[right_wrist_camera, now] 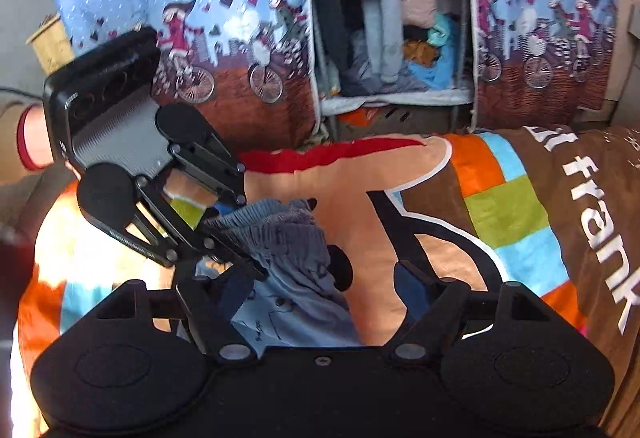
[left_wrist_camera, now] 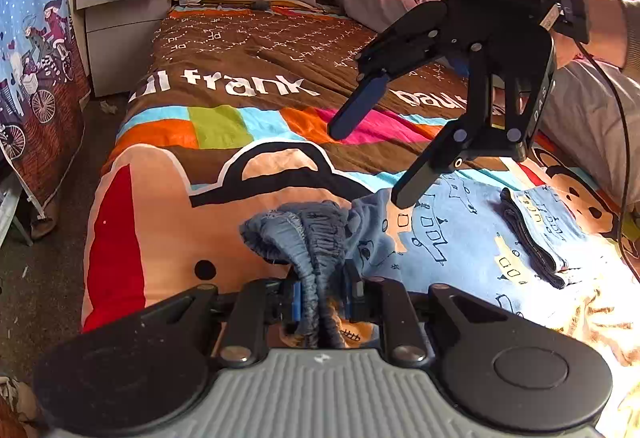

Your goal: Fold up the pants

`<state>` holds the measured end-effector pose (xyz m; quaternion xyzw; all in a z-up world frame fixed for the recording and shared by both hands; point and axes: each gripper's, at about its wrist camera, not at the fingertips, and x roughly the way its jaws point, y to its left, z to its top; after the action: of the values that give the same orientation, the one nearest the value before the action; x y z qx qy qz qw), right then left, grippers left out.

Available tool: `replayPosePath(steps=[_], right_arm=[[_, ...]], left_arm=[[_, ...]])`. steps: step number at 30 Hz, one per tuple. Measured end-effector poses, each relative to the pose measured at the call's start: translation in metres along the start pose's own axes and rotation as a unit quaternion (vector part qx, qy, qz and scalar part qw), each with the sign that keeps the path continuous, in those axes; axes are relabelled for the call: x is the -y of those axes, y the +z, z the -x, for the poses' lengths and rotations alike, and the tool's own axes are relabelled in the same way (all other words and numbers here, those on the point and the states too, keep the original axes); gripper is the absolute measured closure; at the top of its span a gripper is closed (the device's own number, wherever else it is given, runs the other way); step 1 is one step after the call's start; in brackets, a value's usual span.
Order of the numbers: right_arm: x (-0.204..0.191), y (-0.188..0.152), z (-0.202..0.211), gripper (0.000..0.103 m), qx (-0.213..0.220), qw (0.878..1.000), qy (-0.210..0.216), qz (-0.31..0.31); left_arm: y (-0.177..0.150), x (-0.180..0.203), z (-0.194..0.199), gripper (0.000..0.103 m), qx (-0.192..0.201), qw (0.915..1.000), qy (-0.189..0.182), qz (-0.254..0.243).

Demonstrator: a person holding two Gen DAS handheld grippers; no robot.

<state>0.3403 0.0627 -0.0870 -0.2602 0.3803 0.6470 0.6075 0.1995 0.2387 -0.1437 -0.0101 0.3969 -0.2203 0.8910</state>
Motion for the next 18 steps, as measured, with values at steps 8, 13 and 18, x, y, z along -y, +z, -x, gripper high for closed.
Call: replayPosePath(steps=[8, 13, 18], right_arm=[[0.015, 0.019, -0.067, 0.036, -0.105, 0.988, 0.092, 0.067], [0.002, 0.022, -0.079, 0.091, -0.130, 0.976, 0.110, 0.134], [-0.019, 0.011, -0.039, 0.093, -0.087, 0.976, 0.069, 0.187]], left_arm=[[-0.014, -0.019, 0.007, 0.083, 0.027, 0.9979, -0.057, 0.016], [-0.022, -0.033, 0.013, 0.077, 0.030, 0.9967, -0.059, 0.047], [-0.023, -0.037, 0.027, 0.031, 0.056, 0.9951, -0.044, 0.069]])
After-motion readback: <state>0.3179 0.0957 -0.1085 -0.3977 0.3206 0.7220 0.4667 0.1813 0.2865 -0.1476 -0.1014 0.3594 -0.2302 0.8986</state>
